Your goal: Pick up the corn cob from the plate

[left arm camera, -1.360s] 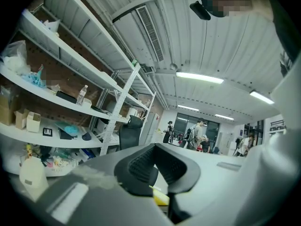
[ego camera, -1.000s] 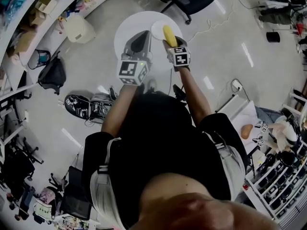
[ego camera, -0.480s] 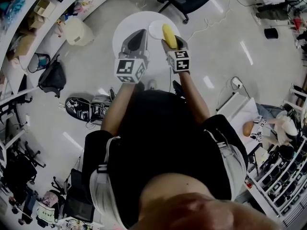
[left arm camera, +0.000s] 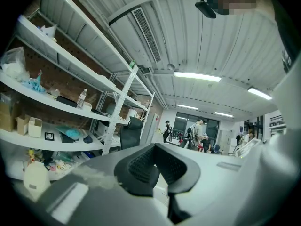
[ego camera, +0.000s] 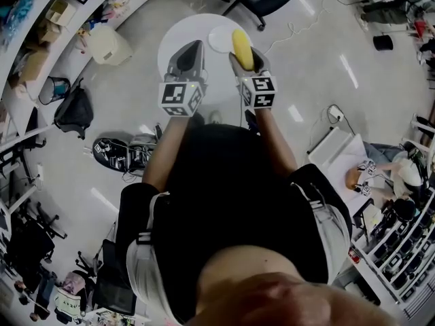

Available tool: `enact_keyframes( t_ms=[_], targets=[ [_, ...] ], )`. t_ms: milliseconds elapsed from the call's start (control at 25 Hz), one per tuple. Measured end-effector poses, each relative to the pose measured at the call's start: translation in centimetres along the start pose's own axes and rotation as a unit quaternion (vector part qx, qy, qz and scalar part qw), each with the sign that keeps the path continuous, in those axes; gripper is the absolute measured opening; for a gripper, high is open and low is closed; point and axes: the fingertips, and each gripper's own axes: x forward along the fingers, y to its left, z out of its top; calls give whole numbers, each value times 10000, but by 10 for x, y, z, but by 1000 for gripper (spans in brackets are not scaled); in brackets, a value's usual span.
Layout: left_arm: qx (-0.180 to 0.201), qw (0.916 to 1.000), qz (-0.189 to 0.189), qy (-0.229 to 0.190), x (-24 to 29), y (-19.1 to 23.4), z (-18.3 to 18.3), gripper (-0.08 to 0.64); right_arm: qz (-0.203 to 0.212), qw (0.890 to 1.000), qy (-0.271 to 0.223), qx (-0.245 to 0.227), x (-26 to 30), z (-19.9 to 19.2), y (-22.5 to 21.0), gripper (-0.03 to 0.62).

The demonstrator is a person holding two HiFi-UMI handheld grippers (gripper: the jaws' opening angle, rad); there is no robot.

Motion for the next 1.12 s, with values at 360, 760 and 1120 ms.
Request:
enact_keyframes(
  t_ms=[360, 760, 1120],
  targets=[
    [3, 10000, -3, 37, -3, -1, -4, 0, 7, 9972, -743, -12, -43, 49, 11, 262],
    [65, 9997, -122, 188, -10, -9, -10, 0, -30, 9965, -829, -32, -48, 54, 6, 262],
    [36, 9997, -92, 205, -9, -4, -14, 0, -33, 9964, -844, 66, -44, 53, 2, 262]
  ],
)
